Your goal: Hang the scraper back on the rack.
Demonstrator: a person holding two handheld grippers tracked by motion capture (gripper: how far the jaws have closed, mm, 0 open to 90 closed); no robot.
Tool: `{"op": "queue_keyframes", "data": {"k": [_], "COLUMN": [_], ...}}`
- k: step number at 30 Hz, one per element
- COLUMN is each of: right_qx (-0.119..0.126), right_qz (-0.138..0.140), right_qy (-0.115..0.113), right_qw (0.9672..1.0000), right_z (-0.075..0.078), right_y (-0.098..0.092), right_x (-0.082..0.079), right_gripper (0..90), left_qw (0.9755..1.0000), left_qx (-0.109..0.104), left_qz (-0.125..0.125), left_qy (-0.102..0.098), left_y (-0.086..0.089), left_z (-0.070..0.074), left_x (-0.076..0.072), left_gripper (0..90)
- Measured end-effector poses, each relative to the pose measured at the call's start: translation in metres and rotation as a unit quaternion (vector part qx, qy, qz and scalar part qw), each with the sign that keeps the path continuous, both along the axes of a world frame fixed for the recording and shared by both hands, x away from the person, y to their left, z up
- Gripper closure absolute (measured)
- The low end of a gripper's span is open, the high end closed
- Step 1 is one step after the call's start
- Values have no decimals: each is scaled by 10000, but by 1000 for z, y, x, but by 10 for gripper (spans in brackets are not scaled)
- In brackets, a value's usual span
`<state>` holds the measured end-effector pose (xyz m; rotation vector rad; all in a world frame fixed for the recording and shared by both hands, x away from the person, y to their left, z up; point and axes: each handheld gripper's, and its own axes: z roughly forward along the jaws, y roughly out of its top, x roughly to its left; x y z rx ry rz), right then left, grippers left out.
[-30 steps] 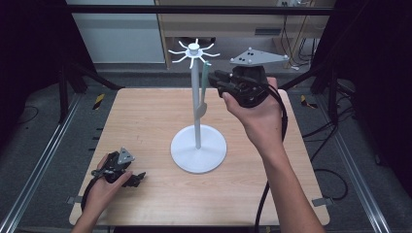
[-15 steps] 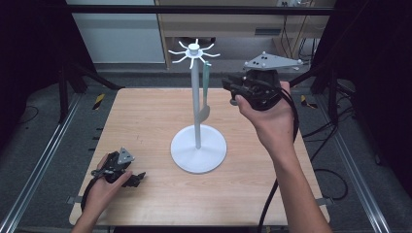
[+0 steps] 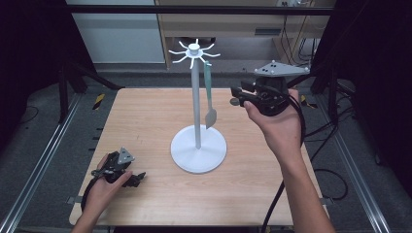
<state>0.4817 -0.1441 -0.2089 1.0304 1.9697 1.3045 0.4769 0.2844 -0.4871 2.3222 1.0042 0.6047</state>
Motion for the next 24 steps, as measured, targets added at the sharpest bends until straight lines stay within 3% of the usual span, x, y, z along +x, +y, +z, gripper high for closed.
{"op": "queue_keyframes", "data": {"k": [16,24], "right_qx": [-308,-362], "right_qz": [-159,-167], "right_qy": [305,297], "right_qw": [9989,9988], "right_z": [-33,-49], "right_y": [-9,-17], "right_x": [-2,-4], "right_gripper": [345,266], "left_qw": [10000,10000], "left_qx": [-12,12], "left_qz": [8,-5], "left_qy": [11,21], "left_y": [0,0], "left_z": [0,0], "left_x": [0,0], "left_gripper": [35,36]}}
